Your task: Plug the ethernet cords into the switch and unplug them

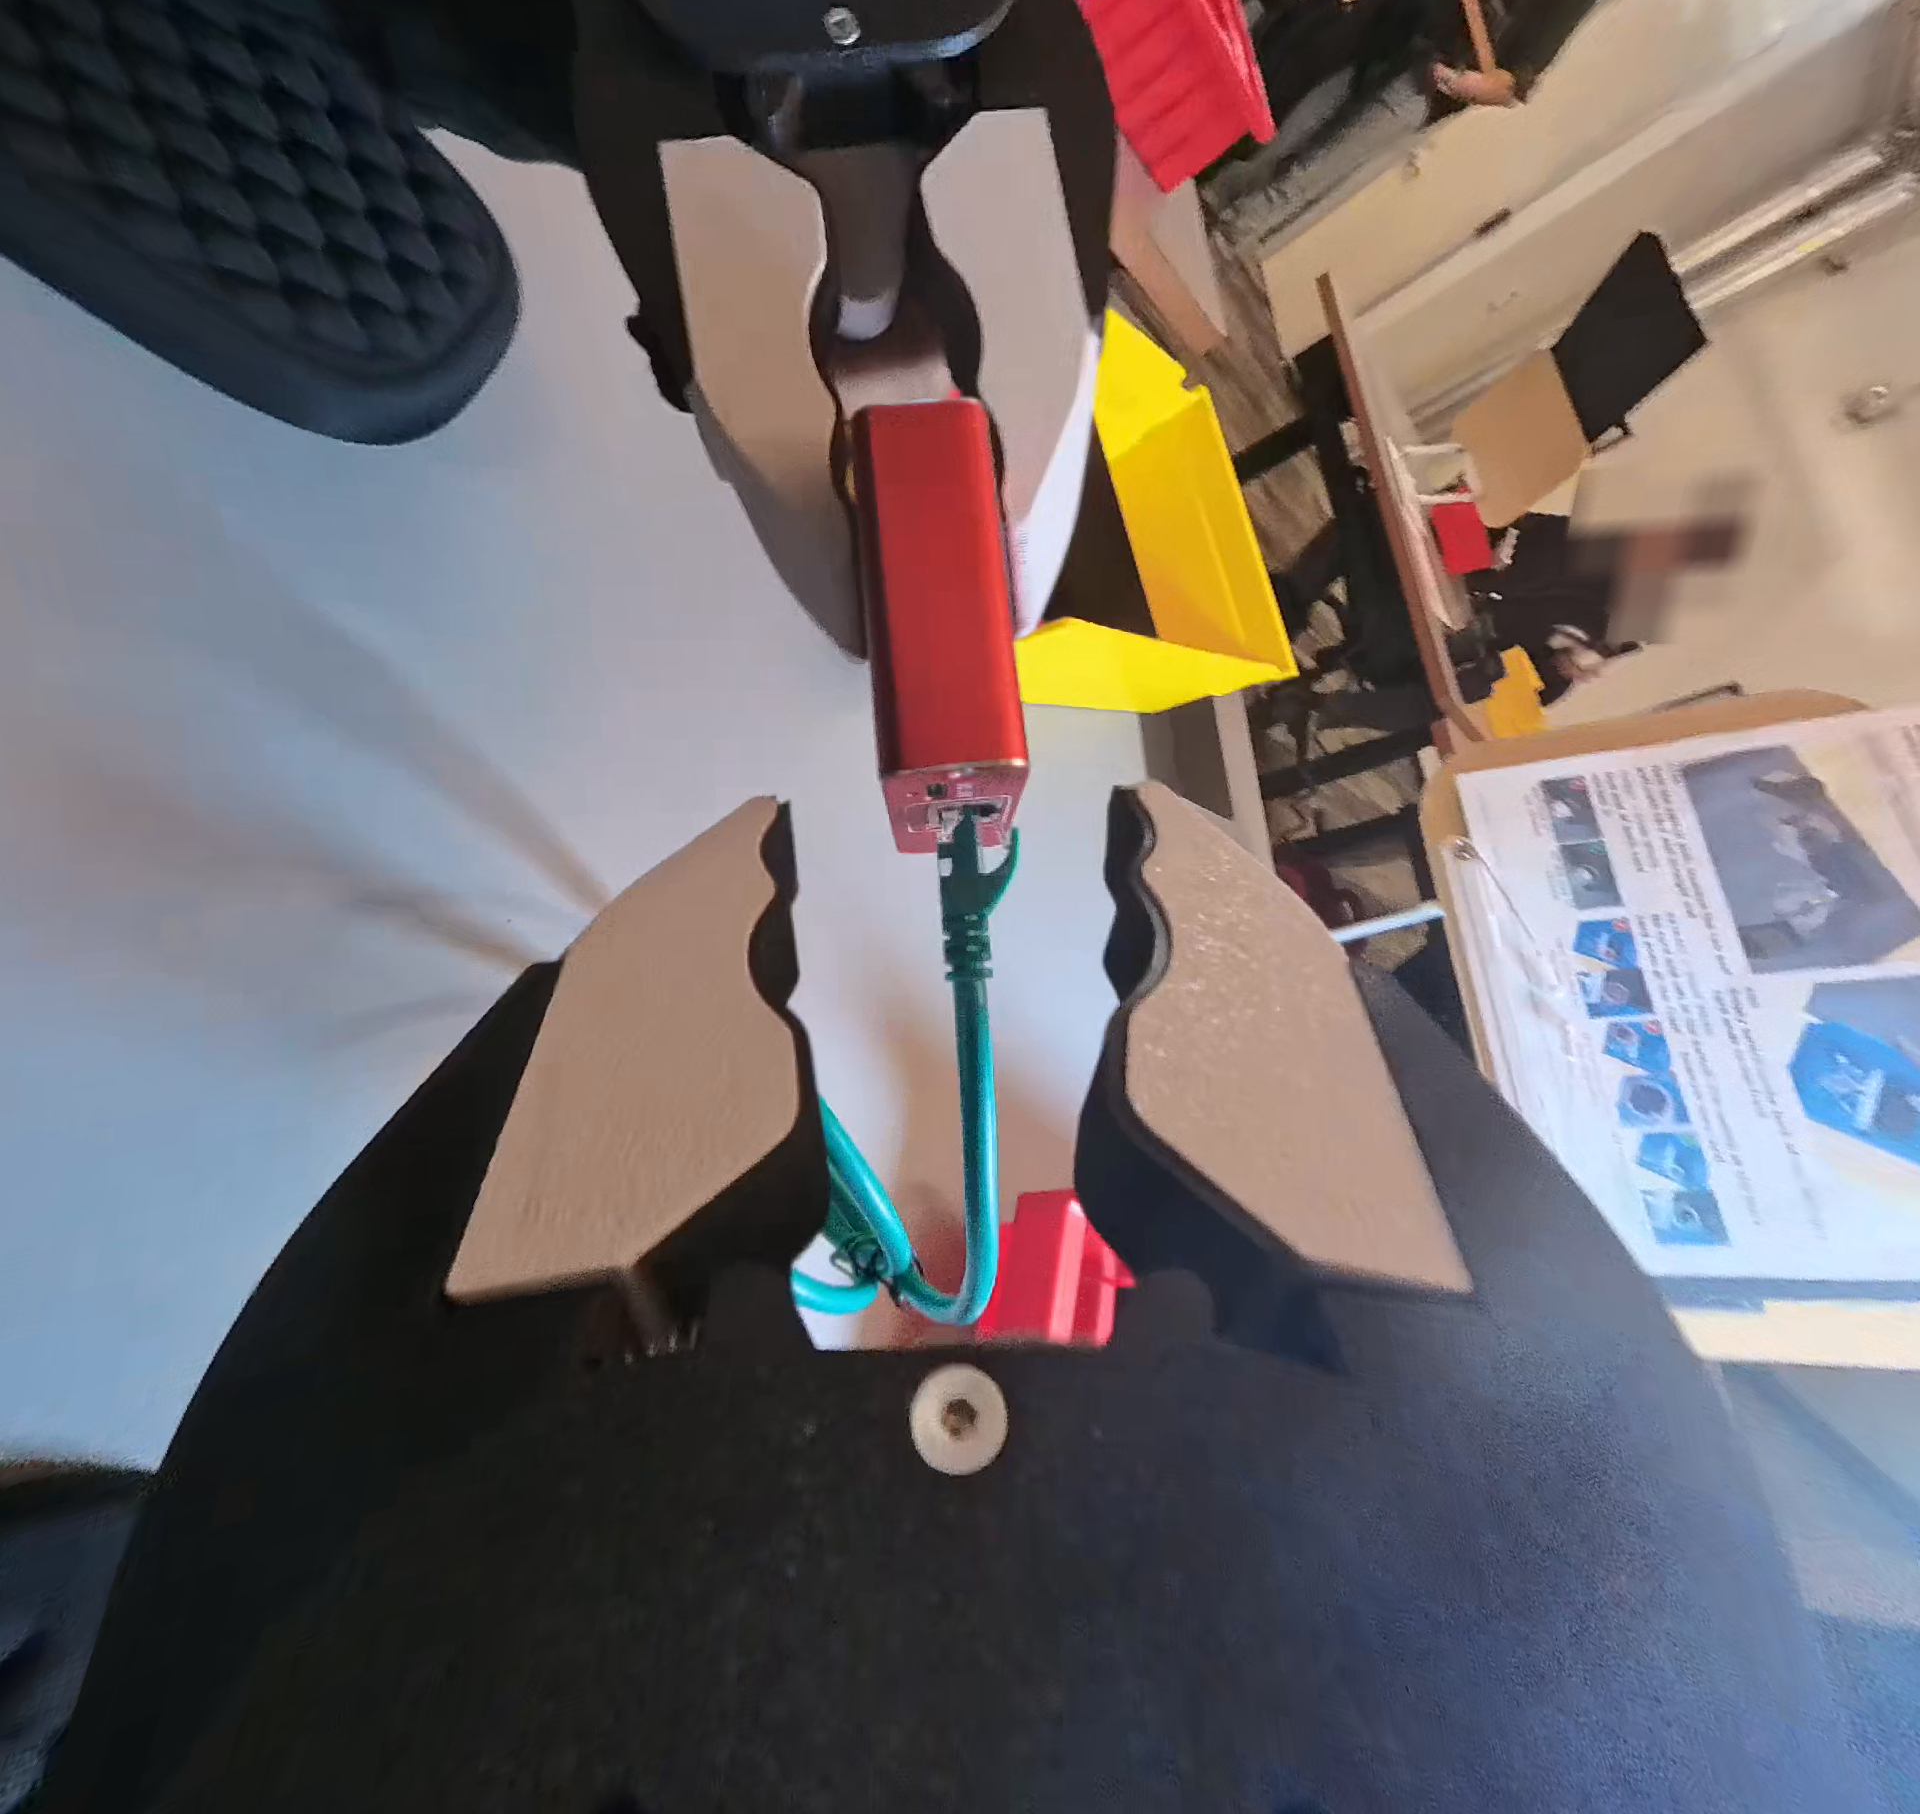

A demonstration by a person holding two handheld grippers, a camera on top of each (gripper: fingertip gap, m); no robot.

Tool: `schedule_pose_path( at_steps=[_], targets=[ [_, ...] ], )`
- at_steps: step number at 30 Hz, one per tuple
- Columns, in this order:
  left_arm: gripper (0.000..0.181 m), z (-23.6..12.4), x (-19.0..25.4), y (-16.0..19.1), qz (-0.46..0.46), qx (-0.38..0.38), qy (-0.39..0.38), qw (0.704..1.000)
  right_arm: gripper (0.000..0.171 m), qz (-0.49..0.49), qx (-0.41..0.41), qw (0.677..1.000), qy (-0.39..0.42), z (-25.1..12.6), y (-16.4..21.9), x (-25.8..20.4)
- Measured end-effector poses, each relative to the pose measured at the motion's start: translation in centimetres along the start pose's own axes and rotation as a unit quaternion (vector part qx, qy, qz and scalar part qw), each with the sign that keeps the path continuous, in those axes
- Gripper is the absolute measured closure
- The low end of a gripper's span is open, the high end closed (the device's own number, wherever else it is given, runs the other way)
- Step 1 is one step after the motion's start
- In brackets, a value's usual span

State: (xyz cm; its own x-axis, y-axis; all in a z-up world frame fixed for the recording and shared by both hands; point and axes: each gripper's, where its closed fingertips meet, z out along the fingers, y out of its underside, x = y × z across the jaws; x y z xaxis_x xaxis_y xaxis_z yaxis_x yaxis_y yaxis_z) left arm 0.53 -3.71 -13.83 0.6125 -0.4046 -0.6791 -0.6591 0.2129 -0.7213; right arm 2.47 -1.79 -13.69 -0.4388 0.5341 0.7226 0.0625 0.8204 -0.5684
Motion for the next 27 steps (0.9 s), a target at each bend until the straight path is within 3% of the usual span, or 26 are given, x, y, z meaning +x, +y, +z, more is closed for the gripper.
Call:
schedule_pose_path(
  at_steps=[4,8,19,27],
  targets=[
    [0.154,0.4,0.8,-1.0,0.011,0.022,0.012,1.0,0.108,-0.063,0.011,0.998,-0.015,0.7,-0.6,-0.6],
    [0.154,0.5,1.3,-2.0,0.019,0.041,0.014,0.999,0.141,-0.092,0.024,0.995,-0.017,1.4,-1.6,-1.4],
    [0.149,-0.1,0.2,-0.3,-0.07,0.018,0.014,0.997,0.142,-0.111,-0.03,0.993,0.031,1.5,-0.5,-0.3],
    [0.155,-7.4,-8.6,2.4,-0.167,-0.009,-0.15,0.974,0.142,-0.105,-0.059,0.991,0.059,0.1,1.5,0.8]
  ],
)
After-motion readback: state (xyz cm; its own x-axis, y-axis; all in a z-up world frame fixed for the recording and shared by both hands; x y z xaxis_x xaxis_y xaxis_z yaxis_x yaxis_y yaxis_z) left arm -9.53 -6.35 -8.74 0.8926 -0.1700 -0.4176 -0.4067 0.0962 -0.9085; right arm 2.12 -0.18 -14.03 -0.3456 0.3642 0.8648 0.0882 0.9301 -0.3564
